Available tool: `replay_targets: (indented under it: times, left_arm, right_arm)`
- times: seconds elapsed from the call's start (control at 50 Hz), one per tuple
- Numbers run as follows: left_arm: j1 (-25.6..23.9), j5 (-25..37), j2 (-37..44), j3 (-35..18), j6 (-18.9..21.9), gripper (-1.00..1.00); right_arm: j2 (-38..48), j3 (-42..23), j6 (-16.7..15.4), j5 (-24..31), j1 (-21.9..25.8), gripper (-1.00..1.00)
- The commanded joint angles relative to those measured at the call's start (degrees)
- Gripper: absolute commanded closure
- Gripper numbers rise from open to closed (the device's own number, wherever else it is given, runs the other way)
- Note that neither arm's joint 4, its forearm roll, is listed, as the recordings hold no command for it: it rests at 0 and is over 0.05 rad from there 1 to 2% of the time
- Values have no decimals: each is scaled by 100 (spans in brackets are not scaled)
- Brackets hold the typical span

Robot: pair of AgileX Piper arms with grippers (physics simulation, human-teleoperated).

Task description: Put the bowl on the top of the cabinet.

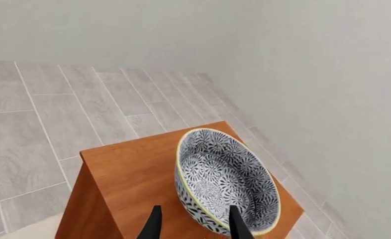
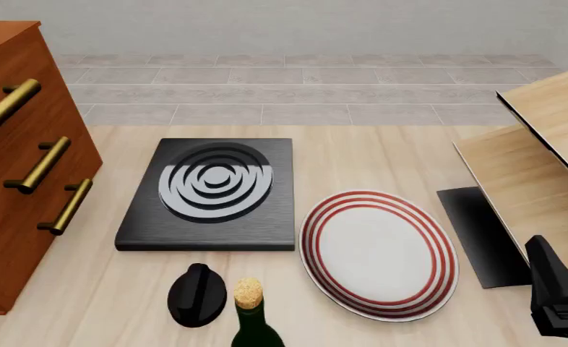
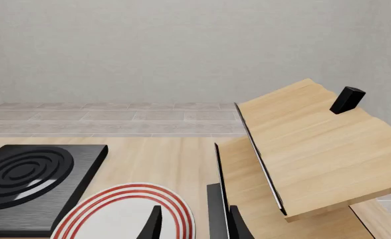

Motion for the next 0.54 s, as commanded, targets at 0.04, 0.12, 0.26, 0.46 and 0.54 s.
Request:
replay_targets:
  times: [0.04, 0.12, 0.26, 0.46, 0.54]
  left_arm:
    - [-48, 53, -188, 8, -13, -100]
    - [-59, 61, -262, 18, -6, -100]
    - [-106, 125, -378, 21, -34, -100]
    - [-184, 227, -639, 42, -82, -100]
    - [-268, 311, -877, 61, -95, -100]
  right_arm:
    - [0, 0, 0, 0, 2, -100]
    - [0, 0, 0, 0, -1, -100]
    - [0, 0, 0, 0, 0, -100]
    - [0, 0, -1, 0, 0, -100]
    - [0, 0, 1, 0, 0, -100]
